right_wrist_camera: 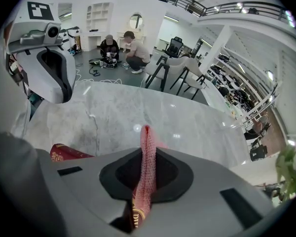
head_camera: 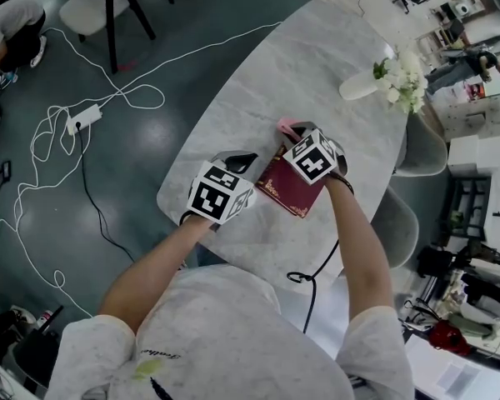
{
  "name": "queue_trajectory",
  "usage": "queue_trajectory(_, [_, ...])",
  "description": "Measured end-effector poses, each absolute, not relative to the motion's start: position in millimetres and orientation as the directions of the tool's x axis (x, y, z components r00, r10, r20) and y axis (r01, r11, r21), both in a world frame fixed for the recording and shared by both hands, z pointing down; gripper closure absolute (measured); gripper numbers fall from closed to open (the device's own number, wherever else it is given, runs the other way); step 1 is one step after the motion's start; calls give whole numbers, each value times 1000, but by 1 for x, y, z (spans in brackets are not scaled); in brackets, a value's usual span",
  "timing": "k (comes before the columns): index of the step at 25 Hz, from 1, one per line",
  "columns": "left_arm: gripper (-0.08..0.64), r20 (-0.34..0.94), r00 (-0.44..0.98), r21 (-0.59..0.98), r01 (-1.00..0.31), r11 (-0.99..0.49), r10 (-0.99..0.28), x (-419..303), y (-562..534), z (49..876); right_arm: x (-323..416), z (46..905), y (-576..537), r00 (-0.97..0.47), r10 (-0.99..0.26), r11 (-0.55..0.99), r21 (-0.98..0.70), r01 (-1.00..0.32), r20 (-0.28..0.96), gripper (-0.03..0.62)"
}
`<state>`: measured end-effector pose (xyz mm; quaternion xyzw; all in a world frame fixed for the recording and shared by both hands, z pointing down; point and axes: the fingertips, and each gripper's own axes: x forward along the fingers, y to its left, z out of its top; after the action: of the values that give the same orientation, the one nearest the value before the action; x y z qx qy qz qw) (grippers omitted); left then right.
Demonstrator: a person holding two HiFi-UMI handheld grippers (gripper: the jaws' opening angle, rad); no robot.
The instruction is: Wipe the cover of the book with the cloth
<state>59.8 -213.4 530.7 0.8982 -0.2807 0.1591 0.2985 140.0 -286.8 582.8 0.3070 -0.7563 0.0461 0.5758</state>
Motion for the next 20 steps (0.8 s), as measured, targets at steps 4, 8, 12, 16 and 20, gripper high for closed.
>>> queue_trajectory(4, [554,454,791,444,-599,-666,-410,59,-212,530,137,584,-284,-150,-409,810,282,-514,900,572])
queue_trajectory(8, [554,453,792,441,-599,-669,-410,57,-211,528,134,584,-279,-151,-403,814,278,-510,903,572])
queue_trajectory(12, [554,451,792,438,-598,-671,-412,56,-209,526,132,584,-277,-151,-406,812,280,-512,901,572])
queue_trajectory(16, [554,450,793,437,-597,-672,-411,55,-207,526,130,585,-273,-156,-401,816,274,-510,903,572])
queue_trajectory(20, [554,449,793,434,-596,-676,-411,54,-204,525,128,585,-269,-158,-399,817,272,-508,903,572])
